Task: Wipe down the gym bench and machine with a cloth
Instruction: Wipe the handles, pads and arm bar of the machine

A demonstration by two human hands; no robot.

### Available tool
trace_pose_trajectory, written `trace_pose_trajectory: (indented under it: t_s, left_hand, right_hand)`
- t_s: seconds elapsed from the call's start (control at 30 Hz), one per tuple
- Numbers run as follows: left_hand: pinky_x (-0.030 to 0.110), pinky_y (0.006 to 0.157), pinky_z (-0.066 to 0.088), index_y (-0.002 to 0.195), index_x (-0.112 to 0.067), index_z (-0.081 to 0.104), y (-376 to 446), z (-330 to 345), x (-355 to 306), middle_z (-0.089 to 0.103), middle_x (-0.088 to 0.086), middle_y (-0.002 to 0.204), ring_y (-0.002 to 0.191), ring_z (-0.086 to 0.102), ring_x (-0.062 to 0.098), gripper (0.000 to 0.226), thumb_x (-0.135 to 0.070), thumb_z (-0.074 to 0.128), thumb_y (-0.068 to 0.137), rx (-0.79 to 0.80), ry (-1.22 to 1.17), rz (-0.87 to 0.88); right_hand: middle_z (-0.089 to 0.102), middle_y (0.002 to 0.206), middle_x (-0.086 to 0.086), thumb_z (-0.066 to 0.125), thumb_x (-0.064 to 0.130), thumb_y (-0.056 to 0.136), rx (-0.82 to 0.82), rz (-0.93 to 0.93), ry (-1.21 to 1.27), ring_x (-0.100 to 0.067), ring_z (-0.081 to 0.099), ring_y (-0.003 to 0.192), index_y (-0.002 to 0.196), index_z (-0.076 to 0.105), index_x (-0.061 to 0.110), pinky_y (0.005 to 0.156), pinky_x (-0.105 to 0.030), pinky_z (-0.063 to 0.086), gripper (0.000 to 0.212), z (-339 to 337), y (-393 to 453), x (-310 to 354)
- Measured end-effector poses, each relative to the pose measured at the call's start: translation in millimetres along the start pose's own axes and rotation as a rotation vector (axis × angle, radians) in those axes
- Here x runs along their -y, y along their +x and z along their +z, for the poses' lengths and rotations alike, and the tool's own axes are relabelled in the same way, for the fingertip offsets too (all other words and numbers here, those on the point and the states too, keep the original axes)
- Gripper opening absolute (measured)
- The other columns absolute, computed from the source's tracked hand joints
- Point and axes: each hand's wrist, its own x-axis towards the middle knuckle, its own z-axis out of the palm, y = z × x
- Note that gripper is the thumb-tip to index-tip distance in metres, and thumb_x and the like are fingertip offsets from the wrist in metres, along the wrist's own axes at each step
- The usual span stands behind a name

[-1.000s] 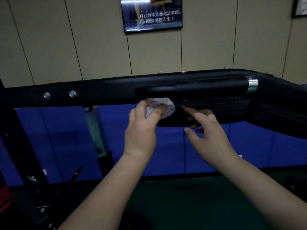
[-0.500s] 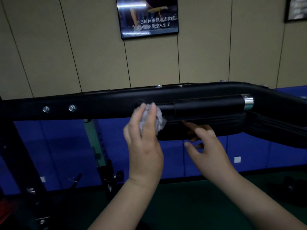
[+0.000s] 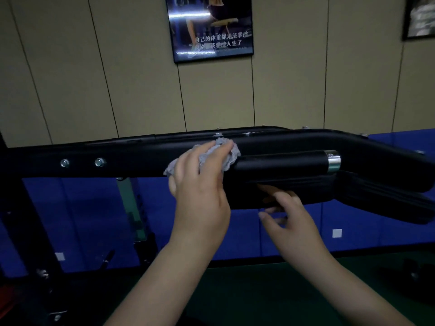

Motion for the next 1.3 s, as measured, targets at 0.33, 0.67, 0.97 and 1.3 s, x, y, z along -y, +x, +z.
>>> trace_pose_trajectory:
  t_s: [0.33,0.67,0.97,1.3]
  left_hand:
    - [0.023,0.101,0.036,0.115,-0.011,0.065,11,26,-64,0.064,0.0,0.109,0.108,0.053,0.021,0.039,0.002,0.042,0.086,-0.154,0.066,0.145]
    - [0.038,0.096,0.044,0.108,-0.01,0.068,-25,97,-147,0.063,0.006,0.117,0.111,0.053,0.026,0.018,-0.014,0.06,0.093,-0.137,-0.045,0.346]
    - [0.025,0.117,0.011,0.149,-0.027,0.023,-78,129,-177,0.018,-0.018,0.156,0.144,0.015,0.006,0.062,-0.023,0.047,0.092,0.382,-0.189,-0.002]
    - [0.039,0.096,0.036,0.115,-0.02,0.069,-14,57,-152,0.059,-0.003,0.127,0.11,0.052,0.025,0.033,-0.012,0.057,0.085,-0.016,0.352,0.121]
  right_hand:
    - [0.057,0.105,0.005,0.059,0.007,0.09,-0.026,0.067,0.169,0.006,0.055,0.087,0.1,0.051,0.046,0.068,-0.006,0.045,0.041,-72,8,-18]
    - [0.071,0.106,0.001,0.042,0.027,0.098,0.035,0.169,0.741,-0.017,0.068,0.095,0.114,0.064,0.025,0.08,-0.035,0.056,0.027,-126,0,-29]
    - [0.072,0.108,0.007,0.056,0.053,0.077,0.218,0.453,0.916,-0.006,0.066,0.102,0.118,0.062,0.028,0.093,-0.028,0.045,0.048,-163,-14,-53]
    - [0.05,0.109,0.009,0.054,-0.002,0.086,-0.172,-0.339,0.084,0.012,0.049,0.092,0.121,0.053,0.038,0.079,0.0,0.035,0.053,-179,64,-30]
